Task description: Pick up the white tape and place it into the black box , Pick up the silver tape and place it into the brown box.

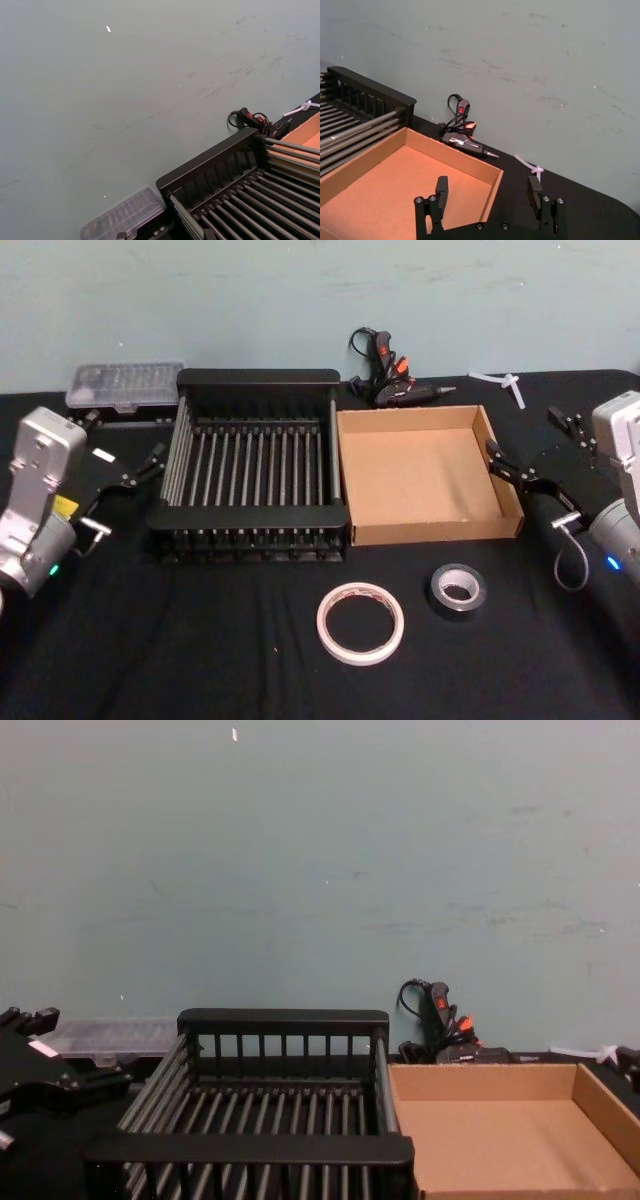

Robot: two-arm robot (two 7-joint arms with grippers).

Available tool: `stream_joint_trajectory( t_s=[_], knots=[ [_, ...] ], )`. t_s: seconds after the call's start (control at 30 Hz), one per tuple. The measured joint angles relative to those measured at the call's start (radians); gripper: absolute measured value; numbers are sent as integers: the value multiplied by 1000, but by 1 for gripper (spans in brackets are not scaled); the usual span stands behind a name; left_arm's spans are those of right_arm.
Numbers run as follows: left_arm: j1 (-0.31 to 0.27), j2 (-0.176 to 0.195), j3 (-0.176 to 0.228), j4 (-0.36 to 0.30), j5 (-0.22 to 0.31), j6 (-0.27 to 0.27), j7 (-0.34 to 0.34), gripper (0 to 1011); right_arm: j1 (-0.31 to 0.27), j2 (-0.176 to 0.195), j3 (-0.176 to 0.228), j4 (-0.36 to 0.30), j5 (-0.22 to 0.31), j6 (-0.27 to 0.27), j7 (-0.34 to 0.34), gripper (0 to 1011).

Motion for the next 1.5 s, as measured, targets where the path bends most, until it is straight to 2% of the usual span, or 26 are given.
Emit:
stream_joint_trajectory(
  t_s=[0.57, 1.1, 1.23, 1.5],
  knots=[
    [0, 0, 0, 0, 0, 0, 0, 1001, -72, -14, 58, -121, 33, 63, 24, 1002],
    [0, 0, 0, 0, 0, 0, 0, 1001, -157, -19, 110, -273, 88, 224, 62, 1003],
    [0, 0, 0, 0, 0, 0, 0, 1001, -181, -19, 121, -313, 106, 291, 73, 1003],
    [0, 0, 0, 0, 0, 0, 0, 1001, -215, -30, 134, -360, 115, 390, 68, 1002]
  ],
)
